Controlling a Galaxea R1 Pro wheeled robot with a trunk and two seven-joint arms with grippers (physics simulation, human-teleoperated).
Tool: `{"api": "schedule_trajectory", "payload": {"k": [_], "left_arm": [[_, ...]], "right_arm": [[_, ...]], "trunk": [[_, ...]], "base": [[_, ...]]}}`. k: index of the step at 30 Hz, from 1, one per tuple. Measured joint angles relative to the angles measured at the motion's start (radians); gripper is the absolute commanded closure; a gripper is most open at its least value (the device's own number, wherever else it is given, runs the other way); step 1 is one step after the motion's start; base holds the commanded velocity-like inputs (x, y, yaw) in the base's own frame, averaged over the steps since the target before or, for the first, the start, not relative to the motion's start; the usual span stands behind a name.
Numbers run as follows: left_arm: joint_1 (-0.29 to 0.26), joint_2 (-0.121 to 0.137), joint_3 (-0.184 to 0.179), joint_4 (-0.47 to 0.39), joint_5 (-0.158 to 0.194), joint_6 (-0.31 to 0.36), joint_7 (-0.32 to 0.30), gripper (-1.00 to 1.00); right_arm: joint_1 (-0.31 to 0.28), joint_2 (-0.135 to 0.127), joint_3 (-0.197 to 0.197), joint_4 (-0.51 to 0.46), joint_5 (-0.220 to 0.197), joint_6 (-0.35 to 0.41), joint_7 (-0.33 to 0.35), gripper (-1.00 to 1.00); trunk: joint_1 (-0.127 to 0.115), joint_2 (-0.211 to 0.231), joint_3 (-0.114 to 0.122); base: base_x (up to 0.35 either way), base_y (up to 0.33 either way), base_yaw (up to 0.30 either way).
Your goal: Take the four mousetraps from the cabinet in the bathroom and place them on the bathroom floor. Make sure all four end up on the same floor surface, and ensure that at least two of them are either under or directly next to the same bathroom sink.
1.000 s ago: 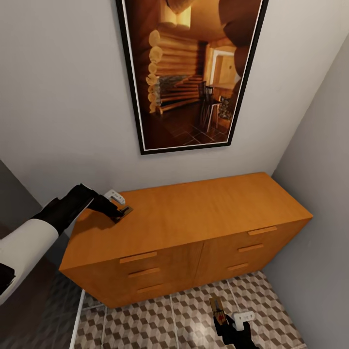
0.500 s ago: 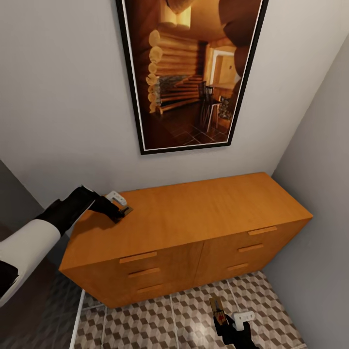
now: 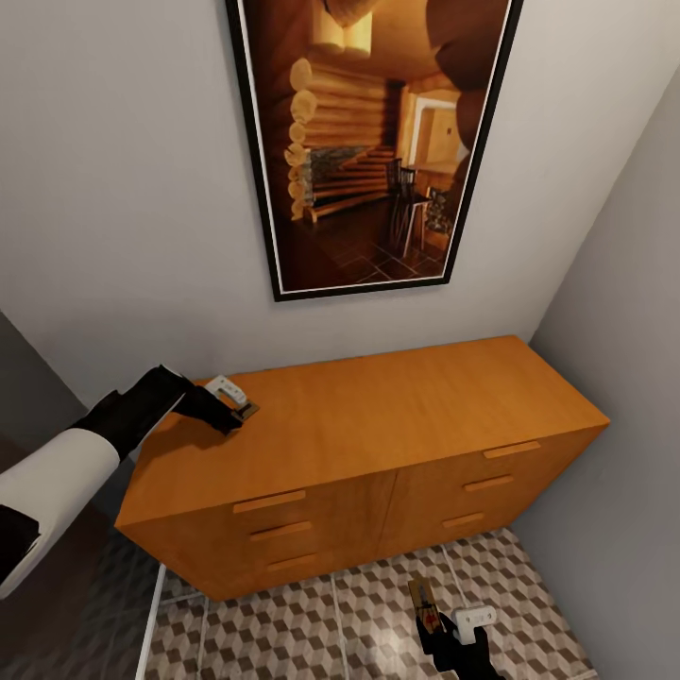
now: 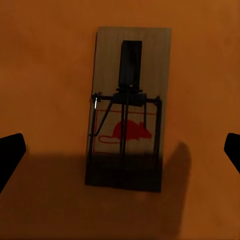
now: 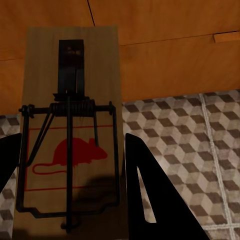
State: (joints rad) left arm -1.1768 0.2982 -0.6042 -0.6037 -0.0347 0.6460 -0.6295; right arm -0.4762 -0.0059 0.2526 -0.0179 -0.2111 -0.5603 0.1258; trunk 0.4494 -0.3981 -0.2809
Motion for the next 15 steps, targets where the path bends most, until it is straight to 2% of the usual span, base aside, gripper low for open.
{"api": "schedule_trajectory", "payload": {"k": [11, 15], "left_arm": [[0.001, 0.000, -0.001, 0.015, 0.000, -0.001, -0.001, -1.00], [0.000, -0.001, -0.004, 0.025, 0.000, -0.028, -0.001, -1.00]], "right_arm": [[0.000, 0.000, 0.000, 0.000, 0.000, 0.000, 0.000, 1.00], [0.000, 0.000, 0.000, 0.000, 0.000, 0.000, 0.000, 1.00]], "trunk": [[0.000, 0.000, 0.000], [0.000, 0.000, 0.000]], "base": [[0.000, 0.000, 0.000], [0.000, 0.000, 0.000]]}}
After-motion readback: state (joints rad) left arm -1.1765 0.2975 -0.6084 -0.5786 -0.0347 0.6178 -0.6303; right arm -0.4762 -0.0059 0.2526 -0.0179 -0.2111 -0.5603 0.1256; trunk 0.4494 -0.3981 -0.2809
